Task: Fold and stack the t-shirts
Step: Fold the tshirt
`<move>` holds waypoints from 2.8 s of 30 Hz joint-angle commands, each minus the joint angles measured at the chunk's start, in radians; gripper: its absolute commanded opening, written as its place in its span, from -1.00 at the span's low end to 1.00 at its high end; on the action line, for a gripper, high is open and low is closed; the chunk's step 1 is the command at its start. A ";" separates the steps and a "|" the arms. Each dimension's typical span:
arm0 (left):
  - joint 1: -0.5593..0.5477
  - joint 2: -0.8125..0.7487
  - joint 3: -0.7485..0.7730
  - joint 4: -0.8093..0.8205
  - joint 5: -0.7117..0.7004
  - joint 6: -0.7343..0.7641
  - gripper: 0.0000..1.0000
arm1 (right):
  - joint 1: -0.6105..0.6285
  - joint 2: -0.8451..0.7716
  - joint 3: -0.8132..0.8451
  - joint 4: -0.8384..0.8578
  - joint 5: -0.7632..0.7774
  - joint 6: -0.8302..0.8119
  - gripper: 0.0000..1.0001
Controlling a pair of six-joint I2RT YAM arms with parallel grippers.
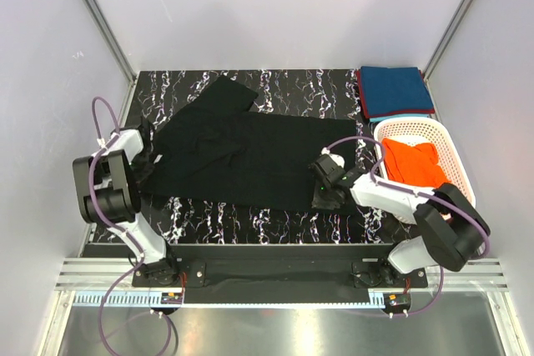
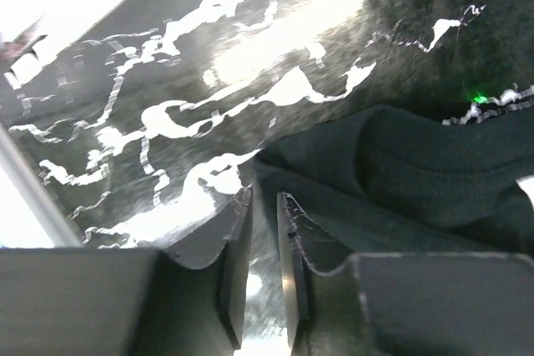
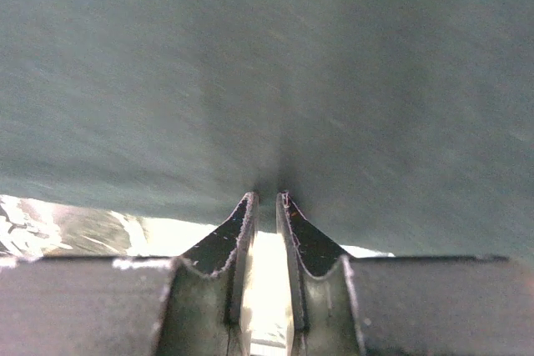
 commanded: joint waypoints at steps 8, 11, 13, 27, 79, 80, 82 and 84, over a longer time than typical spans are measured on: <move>0.016 -0.299 0.075 -0.039 0.082 -0.002 -0.06 | -0.015 -0.163 0.010 -0.220 -0.013 0.018 -0.50; 0.011 -0.336 0.104 0.037 0.272 0.090 0.00 | -0.014 -0.211 0.042 -0.224 -0.050 0.015 -0.39; 0.003 -0.377 0.093 0.149 0.414 0.144 0.14 | -0.015 -0.251 0.088 -0.226 -0.050 0.000 -0.31; -0.029 0.145 0.533 0.286 0.756 0.369 0.13 | -0.054 0.033 0.663 -0.240 0.019 -0.209 0.01; -0.040 -0.069 -0.195 0.019 0.104 -0.117 -1.00 | -0.072 -0.055 0.343 -0.137 -0.250 -0.102 -0.74; -0.040 -0.062 -0.191 -0.003 0.093 -0.125 -1.00 | -0.074 -0.061 0.338 -0.140 -0.248 -0.100 -0.74; -0.040 -0.060 -0.197 -0.010 0.084 -0.141 -1.00 | -0.075 -0.079 0.331 -0.141 -0.242 -0.100 -0.73; -0.041 -0.074 -0.212 -0.010 0.088 -0.149 -1.00 | -0.074 -0.084 0.335 -0.142 -0.237 -0.106 -0.71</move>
